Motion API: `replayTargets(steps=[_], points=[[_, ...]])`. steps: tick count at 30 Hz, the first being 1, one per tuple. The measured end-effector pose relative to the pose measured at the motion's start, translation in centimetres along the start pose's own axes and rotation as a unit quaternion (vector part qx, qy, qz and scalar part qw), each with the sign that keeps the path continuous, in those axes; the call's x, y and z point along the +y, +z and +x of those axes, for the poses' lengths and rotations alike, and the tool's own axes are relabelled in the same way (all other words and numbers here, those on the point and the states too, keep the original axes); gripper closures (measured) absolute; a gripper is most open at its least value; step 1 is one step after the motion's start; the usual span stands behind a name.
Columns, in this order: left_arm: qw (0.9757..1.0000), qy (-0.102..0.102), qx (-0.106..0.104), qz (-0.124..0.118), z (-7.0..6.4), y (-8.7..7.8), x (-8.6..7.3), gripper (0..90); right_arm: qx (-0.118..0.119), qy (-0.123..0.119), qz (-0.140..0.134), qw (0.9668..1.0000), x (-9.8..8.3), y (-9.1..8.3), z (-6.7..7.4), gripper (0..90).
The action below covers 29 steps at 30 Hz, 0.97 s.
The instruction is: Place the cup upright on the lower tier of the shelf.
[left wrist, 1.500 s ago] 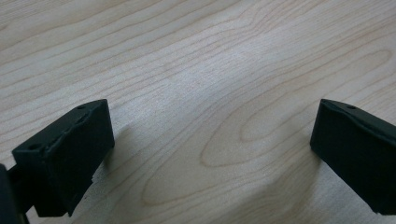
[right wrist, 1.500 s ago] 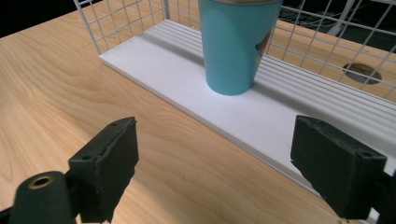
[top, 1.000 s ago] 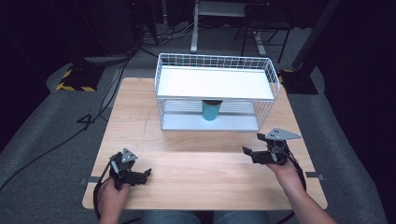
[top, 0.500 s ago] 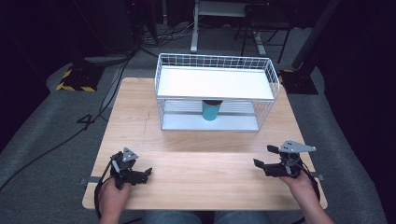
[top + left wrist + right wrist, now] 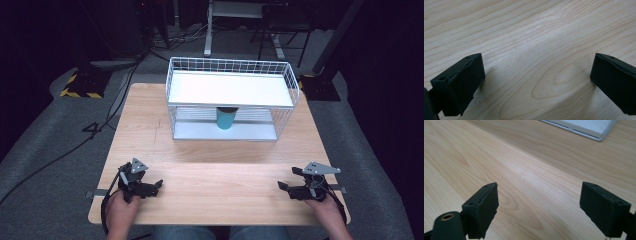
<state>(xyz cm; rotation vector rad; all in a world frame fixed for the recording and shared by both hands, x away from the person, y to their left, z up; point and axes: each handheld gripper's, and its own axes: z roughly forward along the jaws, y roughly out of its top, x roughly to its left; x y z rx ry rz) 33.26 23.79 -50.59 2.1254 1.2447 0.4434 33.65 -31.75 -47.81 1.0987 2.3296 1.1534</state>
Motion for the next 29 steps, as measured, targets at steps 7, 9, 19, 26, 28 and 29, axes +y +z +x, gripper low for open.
replayTargets(steps=[7, 9, 19, 26, 28, 29], points=[[1.0000, 0.000, 0.000, 0.000, 0.0, 0.0, 0.0, 0.0, -0.015, 0.019, 0.028, 0.9993, -1.7, 0.4, -0.9, 15.9], [1.0000, 0.000, 0.000, 0.000, 0.0, 0.0, 0.0, 0.0, -0.017, 0.018, 0.030, 0.9992, -2.0, 0.5, -1.0, 15.9], [1.0000, 0.000, 0.000, 0.000, 0.0, 0.0, 0.0, 0.0, -0.040, -0.005, 0.034, 0.9986, -2.5, 0.9, -0.9, 14.6], [1.0000, 0.000, 0.000, 0.000, 0.0, 0.0, 0.0, 0.0, -0.043, -0.001, 0.041, 0.9982, -2.5, 1.1, -1.0, 9.1], [1.0000, 0.000, 0.000, 0.000, 0.0, 0.0, 0.0, 0.0, -0.043, -0.001, 0.041, 0.9982, -2.5, 1.1, -1.0, 9.1], [1.0000, 0.000, 0.000, 0.000, 0.0, 0.0, 0.0, 0.0, -0.043, -0.001, 0.041, 0.9982, -2.5, 1.1, -1.0, 9.1]])
